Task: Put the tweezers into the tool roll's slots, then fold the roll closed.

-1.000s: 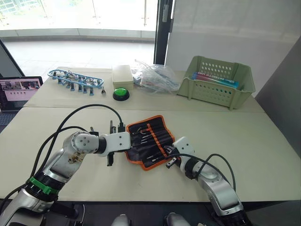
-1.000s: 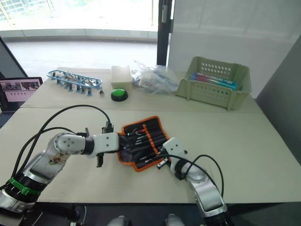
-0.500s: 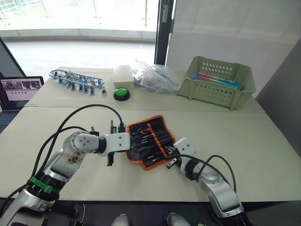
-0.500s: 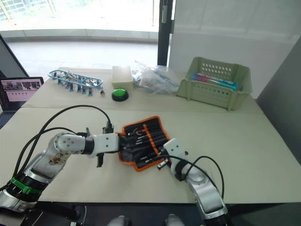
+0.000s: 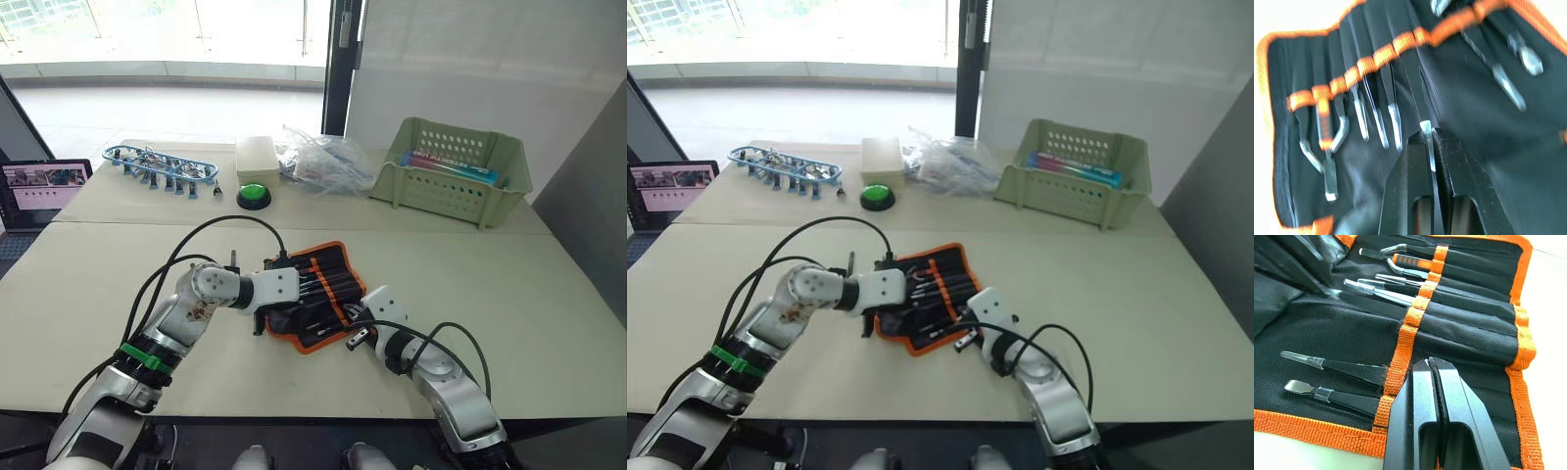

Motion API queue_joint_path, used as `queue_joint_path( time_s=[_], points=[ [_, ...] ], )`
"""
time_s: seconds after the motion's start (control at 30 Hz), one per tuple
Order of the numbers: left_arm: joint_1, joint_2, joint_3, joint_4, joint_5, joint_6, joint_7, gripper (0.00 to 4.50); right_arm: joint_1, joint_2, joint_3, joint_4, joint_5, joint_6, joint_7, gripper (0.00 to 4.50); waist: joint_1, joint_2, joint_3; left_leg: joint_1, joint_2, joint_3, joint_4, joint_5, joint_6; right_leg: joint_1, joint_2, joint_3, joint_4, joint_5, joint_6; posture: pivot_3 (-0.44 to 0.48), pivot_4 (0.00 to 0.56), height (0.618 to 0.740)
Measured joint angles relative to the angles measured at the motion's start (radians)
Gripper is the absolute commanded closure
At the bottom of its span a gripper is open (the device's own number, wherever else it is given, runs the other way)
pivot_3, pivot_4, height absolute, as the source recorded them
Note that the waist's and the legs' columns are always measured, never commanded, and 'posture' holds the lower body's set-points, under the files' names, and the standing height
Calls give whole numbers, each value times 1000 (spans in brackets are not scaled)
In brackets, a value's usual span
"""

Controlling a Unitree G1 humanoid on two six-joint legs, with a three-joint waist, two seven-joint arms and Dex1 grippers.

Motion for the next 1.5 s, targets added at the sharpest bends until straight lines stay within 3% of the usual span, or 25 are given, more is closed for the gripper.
queue_joint_path(
  time_s=[0.27,0.43,0.47,0.63,0.77,0.83,0.93,1.1,1.23,1.37,1.5],
  points=[
    [-39,-79,-1,82,-13,53,-21,4468,2,2,0,-1,-4,0,-3,4500,0,0,0,0,0,-1,1,0,0,1,0,0,0,0,0,0,150,738],
    [-41,-83,1,109,-11,51,-16,4468,5,2,0,-3,-4,0,-7,4500,1,0,0,0,0,-1,2,0,0,1,0,0,0,0,0,0,150,738],
    [-41,-83,3,109,-11,51,-14,3785,7,2,0,-5,-4,0,-8,4500,1,0,0,0,0,-1,2,0,0,1,0,0,0,0,0,0,150,738],
    [-42,-79,49,88,-44,70,-4,2147,15,2,1,-14,-4,0,-8,4500,-2,0,0,0,0,-1,2,0,0,0,0,0,1,1,0,0,150,738],
    [1,-1,165,-65,-146,175,-17,865,23,2,6,-23,-3,0,0,4500,-18,0,0,0,1,-1,1,0,0,0,1,0,2,3,-3,0,150,738],
    [65,71,242,-169,-207,249,-29,81,31,-3,4,-29,-2,0,4,4500,-28,1,0,1,1,-2,0,0,0,1,1,0,2,2,-3,0,150,738],
    [205,154,355,-309,-281,345,-26,27,31,-8,5,-31,1,4,11,4500,-34,1,0,2,2,0,0,0,0,1,1,1,2,2,-3,0,150,738],
    [566,249,619,-484,-334,424,29,27,36,-23,-2,-32,5,5,23,4500,-33,1,0,5,3,0,0,0,0,2,0,1,1,2,-3,0,150,738],
    [890,198,830,-610,-328,420,98,27,27,-39,-5,-27,5,6,40,4500,-29,0,0,5,3,1,0,0,0,2,-3,0,1,2,-3,0,150,738],
    [1066,110,976,-736,-349,422,150,27,18,-47,-9,-6,5,9,56,4500,-22,-3,-1,6,3,3,0,0,0,3,-4,-2,0,-1,-6,0,150,738],
    [1174,51,1016,-790,-359,419,189,27,-2,-52,-7,14,6,8,80,4500,-26,-3,-1,7,4,4,0,0,0,3,-4,-2,0,-1,-8,0,150,738]
  ],
)
